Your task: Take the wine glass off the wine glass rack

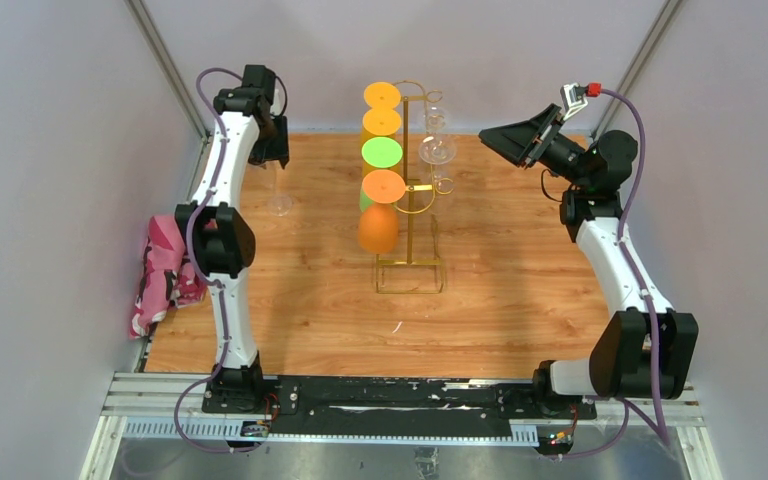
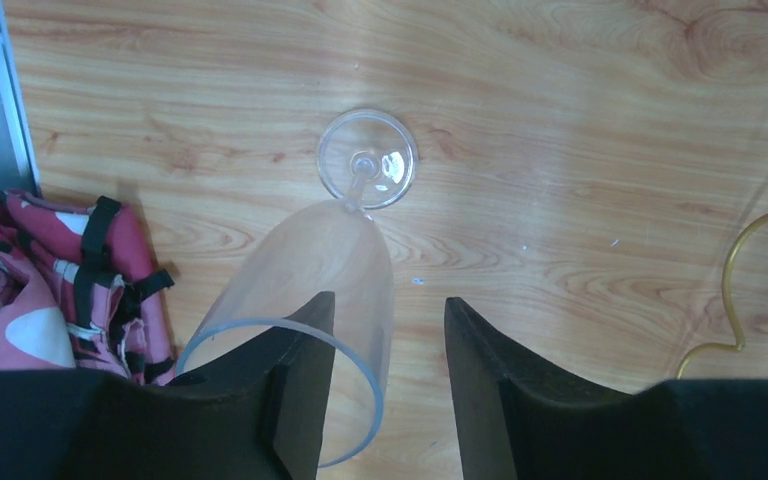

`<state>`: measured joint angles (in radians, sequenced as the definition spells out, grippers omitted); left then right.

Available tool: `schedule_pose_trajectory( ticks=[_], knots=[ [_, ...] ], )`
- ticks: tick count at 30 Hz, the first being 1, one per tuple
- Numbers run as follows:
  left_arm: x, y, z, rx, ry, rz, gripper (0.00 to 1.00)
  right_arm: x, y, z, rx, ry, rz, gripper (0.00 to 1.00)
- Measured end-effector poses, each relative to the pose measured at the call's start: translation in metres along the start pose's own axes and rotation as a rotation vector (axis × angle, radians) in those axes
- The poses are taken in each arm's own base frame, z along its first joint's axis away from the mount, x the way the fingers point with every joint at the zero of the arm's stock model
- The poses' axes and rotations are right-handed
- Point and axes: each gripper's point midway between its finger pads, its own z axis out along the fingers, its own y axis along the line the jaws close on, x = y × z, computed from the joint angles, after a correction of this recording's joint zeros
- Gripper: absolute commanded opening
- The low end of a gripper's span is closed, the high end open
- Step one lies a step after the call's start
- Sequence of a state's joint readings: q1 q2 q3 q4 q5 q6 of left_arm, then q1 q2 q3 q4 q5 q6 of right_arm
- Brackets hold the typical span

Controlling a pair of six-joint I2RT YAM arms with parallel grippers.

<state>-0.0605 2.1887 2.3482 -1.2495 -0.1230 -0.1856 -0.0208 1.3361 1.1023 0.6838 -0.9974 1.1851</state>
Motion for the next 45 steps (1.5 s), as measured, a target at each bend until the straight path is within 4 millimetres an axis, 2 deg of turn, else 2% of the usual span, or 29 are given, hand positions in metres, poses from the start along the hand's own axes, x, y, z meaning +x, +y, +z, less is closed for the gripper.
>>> schedule_pose_trajectory(
  ticks=[4, 8, 21, 23, 28, 30, 33, 35, 37, 40, 42, 45],
  knots=[
    [-0.003, 0.002, -0.007, -0.003, -0.017, 0.002, 0.53, 0.0, 0.0, 0.0, -0.002, 0.0, -0.002, 0.83],
    [-0.008, 0.005, -0.027, -0.003, -0.058, 0.0, 0.57, -0.001, 0.001, 0.0, -0.007, -0.001, -0.008, 0.83],
    [-0.026, 0.013, -0.138, 0.052, -0.294, -0.022, 0.58, -0.001, 0.0, 0.001, -0.014, -0.003, -0.009, 0.83],
    [-0.026, 0.011, -0.156, 0.076, -0.329, -0.024, 0.55, -0.001, 0.0, 0.001, -0.014, -0.004, -0.009, 0.83],
    [-0.022, 0.004, -0.205, 0.17, -0.419, -0.029, 0.33, -0.002, 0.0, 0.001, -0.014, -0.004, -0.01, 0.83],
    [-0.018, -0.004, -0.229, 0.233, -0.458, -0.024, 0.33, -0.001, 0.0, 0.001, -0.014, -0.004, -0.01, 0.83],
    [-0.007, -0.024, -0.27, 0.364, -0.537, -0.001, 0.41, -0.001, 0.0, 0.001, -0.013, -0.003, -0.015, 0.83],
    [0.006, -0.043, -0.291, 0.483, -0.577, 0.018, 0.45, -0.001, -0.001, 0.001, -0.01, -0.003, -0.016, 0.83],
    [0.028, -0.068, -0.312, 0.657, -0.606, 0.017, 0.46, -0.001, -0.001, 0.001, -0.007, -0.001, -0.015, 0.83],
    [0.055, -0.096, -0.327, 0.897, -0.631, -0.025, 0.48, 0.0, -0.001, 0.0, -0.002, 0.001, -0.011, 0.83],
    [0.07, -0.111, -0.326, 1.042, -0.61, -0.061, 0.49, 0.001, 0.002, -0.001, -0.001, 0.001, -0.013, 0.83],
    [0.082, -0.13, -0.316, 1.18, -0.561, -0.085, 0.5, 0.003, 0.008, -0.004, -0.005, 0.0, -0.026, 0.83]
  ],
)
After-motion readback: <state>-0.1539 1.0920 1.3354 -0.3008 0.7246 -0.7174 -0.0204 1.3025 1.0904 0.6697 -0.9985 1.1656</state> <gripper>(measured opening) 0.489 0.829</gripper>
